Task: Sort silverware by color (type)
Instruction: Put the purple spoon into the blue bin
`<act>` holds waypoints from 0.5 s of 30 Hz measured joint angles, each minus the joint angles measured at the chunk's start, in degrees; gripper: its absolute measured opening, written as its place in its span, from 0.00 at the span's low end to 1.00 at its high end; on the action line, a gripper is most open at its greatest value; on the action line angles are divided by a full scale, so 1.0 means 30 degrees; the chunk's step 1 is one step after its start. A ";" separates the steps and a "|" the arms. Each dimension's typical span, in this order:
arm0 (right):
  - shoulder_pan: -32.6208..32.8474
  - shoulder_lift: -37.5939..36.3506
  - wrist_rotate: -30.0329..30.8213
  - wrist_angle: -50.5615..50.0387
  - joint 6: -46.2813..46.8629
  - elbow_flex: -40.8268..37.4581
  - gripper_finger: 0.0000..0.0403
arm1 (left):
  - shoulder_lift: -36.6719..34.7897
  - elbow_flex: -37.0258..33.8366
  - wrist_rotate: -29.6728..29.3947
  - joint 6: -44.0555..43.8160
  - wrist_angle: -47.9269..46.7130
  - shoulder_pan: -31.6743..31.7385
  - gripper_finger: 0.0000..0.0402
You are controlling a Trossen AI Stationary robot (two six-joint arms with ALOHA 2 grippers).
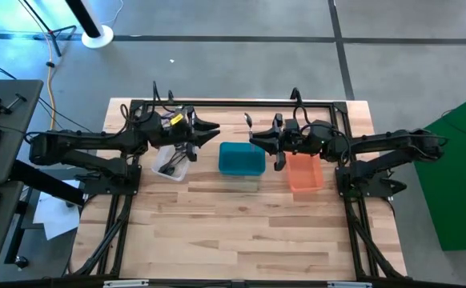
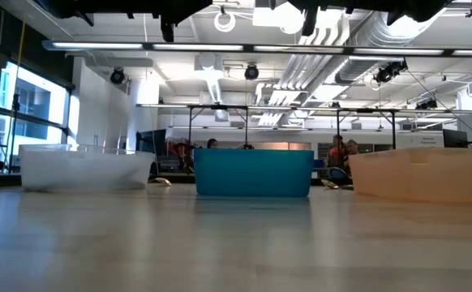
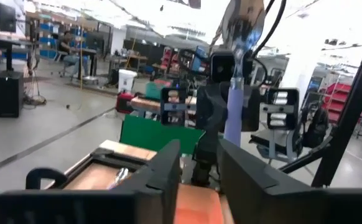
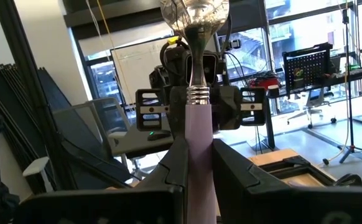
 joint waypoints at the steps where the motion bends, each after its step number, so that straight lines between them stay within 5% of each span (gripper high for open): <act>1: 0.0000 0.0000 0.0007 -0.0002 0.0000 0.0000 0.08 | 0.0036 0.0045 0.0000 0.0000 -0.0098 0.0000 0.29; 7: 0.0000 0.0000 0.0027 -0.0066 -0.0007 0.0000 0.08 | 0.0016 0.0070 0.0574 -0.0011 -0.0323 0.0000 0.40; 15: -0.0056 0.0411 0.0551 0.0013 -0.0274 0.0012 0.08 | -0.0531 0.0079 0.1602 0.0037 -0.0280 0.0000 0.40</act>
